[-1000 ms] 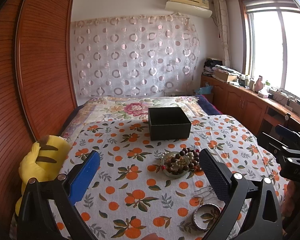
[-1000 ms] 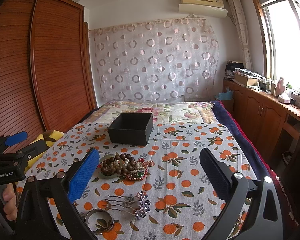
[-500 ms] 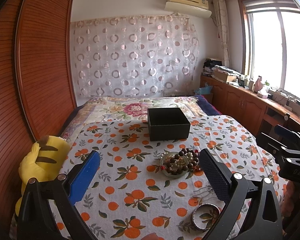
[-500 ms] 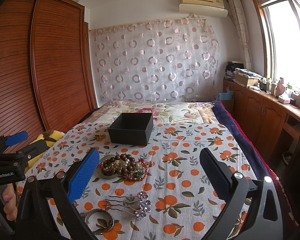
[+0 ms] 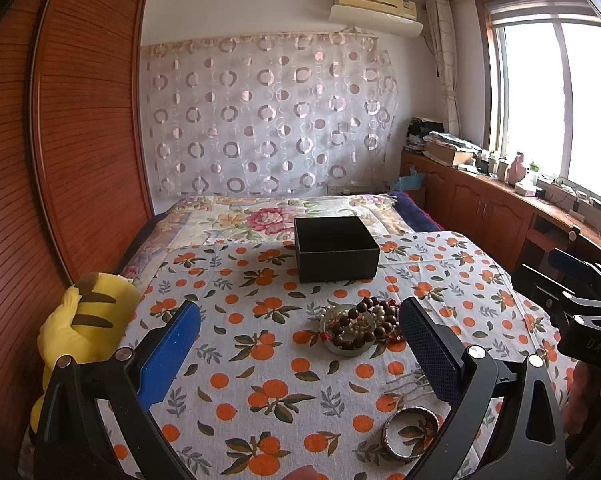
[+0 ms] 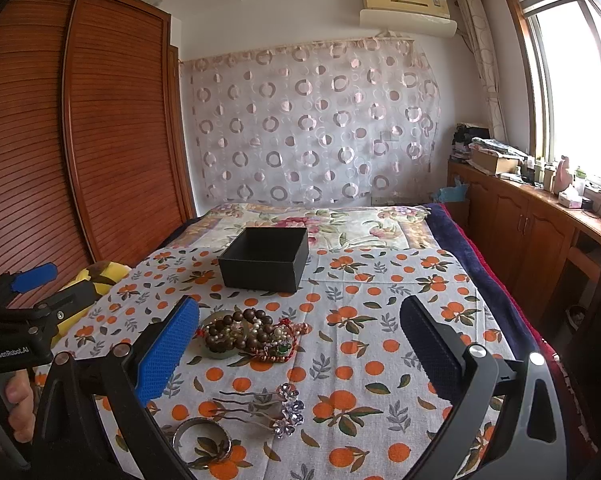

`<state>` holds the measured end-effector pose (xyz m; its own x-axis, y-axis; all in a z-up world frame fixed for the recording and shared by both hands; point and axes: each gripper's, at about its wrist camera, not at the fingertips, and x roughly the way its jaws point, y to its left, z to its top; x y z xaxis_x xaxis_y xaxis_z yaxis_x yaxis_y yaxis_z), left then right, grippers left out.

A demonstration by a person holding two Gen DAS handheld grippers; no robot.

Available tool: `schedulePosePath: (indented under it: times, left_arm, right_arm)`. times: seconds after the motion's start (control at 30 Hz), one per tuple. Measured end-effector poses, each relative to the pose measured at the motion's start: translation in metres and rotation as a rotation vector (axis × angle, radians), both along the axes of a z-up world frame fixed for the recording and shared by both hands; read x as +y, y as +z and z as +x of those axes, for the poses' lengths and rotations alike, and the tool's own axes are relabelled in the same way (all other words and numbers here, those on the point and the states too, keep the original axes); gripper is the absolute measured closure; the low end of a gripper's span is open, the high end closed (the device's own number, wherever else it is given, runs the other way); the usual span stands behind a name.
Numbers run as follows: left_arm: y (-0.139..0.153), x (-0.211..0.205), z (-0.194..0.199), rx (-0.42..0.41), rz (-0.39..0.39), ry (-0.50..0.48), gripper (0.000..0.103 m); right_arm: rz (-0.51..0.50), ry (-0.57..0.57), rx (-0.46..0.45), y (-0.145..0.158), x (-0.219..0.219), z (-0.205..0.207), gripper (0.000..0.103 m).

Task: Organize jewelry

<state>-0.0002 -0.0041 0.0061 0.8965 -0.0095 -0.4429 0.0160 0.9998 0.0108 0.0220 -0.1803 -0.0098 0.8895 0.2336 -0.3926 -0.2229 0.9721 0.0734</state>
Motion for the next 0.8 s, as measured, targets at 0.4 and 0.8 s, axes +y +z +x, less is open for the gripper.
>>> schedulePosePath:
  times: [0.4,0.8]
  left_arm:
    - [0.0007,-0.0003,-0.0036,-0.002,0.001,0.001,0.007]
    - [0.0008,-0.0005,-0.0035,-0.003,0.003,0.001,0.007]
  right_arm:
    - [0.001,0.001,-0.002,0.0022,-0.0005,-0.0004,0.002]
    - [0.000,0.001,-0.004,0.0022,0.0007,-0.0011,0.002]
